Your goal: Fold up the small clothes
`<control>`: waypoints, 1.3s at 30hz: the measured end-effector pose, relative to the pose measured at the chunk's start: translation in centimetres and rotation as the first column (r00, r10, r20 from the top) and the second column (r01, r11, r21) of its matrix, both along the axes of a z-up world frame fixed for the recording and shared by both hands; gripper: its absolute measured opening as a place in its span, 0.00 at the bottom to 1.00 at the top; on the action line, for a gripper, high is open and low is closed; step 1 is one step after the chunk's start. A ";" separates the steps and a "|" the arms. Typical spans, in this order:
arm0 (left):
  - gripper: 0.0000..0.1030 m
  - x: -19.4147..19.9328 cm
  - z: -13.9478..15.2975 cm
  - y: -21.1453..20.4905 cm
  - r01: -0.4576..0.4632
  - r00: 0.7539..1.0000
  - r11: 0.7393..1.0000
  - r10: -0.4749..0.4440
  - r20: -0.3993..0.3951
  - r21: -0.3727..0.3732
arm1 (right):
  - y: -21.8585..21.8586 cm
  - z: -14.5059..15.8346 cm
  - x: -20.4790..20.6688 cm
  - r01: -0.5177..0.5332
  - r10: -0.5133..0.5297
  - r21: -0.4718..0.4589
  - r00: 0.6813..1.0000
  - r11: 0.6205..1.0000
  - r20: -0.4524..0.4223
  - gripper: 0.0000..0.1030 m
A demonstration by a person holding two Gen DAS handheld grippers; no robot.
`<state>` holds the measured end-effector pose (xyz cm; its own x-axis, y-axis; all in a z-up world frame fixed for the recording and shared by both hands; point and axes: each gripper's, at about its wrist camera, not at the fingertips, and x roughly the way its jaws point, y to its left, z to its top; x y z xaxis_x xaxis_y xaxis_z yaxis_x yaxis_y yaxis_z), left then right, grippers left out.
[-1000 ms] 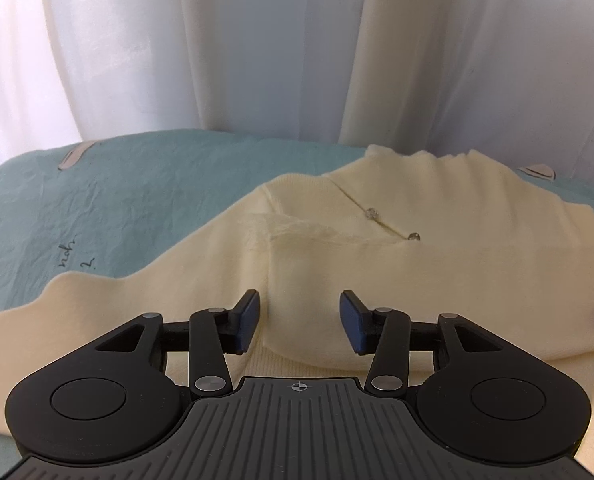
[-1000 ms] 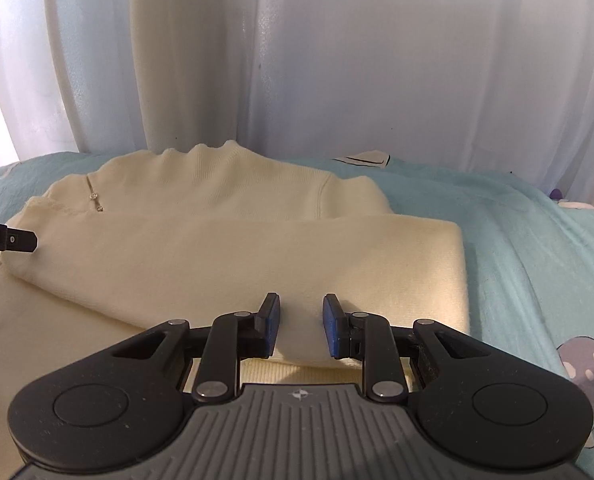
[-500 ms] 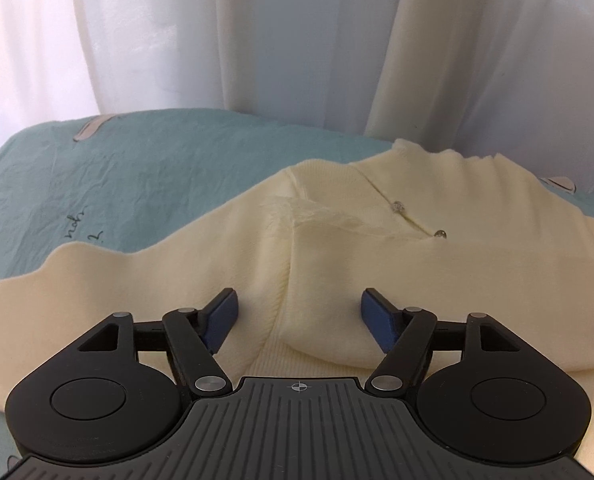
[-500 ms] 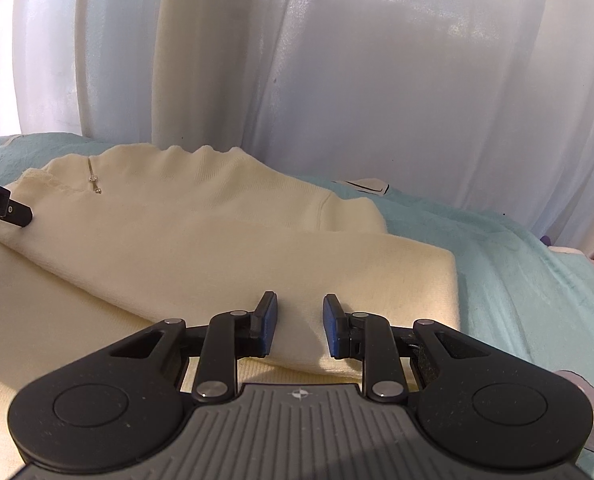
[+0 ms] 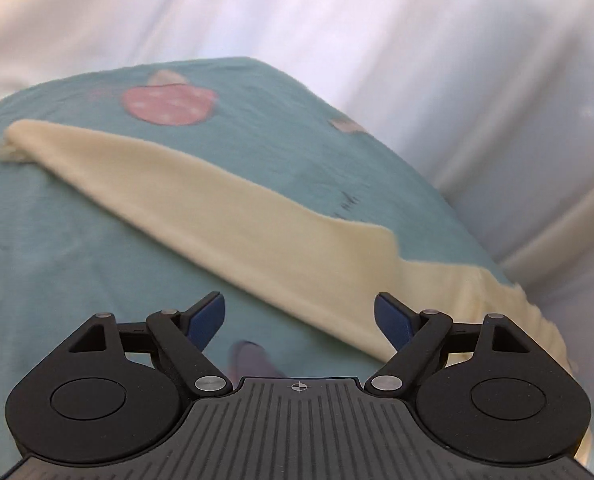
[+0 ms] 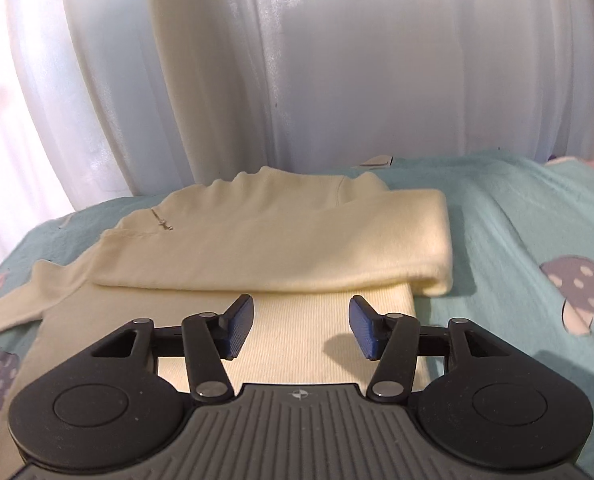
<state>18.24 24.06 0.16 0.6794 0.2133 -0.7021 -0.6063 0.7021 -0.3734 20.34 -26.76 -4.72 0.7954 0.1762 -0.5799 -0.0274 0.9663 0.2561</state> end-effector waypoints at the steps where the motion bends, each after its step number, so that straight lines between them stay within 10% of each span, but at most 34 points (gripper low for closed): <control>1: 0.84 -0.9 -0.2 2.2 -0.057 0.998 0.998 0.057 0.001 -0.008 | -0.3 -0.1 -0.4 0.010 -0.009 0.023 1.000 1.000 -0.015 0.52; 8: 0.66 -4.1 -2.7 13.2 -0.351 0.933 0.922 0.360 0.027 -0.162 | -0.5 -0.8 -0.6 0.043 -0.023 0.177 0.993 0.983 -0.114 0.41; 13: 0.60 -4.7 -3.6 16.4 -0.389 0.898 0.883 0.427 0.108 -0.261 | 0.2 -0.3 -0.3 0.013 0.010 0.217 0.994 0.976 -0.105 0.41; 18: 0.10 -4.8 -4.7 18.3 -0.429 0.875 0.845 0.477 0.085 -0.320 | 0.7 -0.2 -0.4 -0.001 0.023 0.201 0.994 0.980 -0.103 0.41; 23: 0.09 -5.5 -4.6 18.1 -0.419 0.872 0.845 0.477 0.112 -0.331 | 0.4 -0.1 -0.5 0.008 0.013 0.206 0.995 0.978 -0.101 0.41; 35: 0.08 -1.5 3.3 10.0 -0.107 0.945 0.993 0.089 0.315 0.040 | -0.8 -0.3 -0.8 0.031 -0.002 0.279 0.995 0.960 -0.101 0.41; 39: 0.08 1.1 6.7 1.1 0.201 0.895 0.945 -0.285 0.343 0.260 | -1.0 -0.2 -0.9 0.033 -0.007 0.287 0.996 0.957 -0.090 0.41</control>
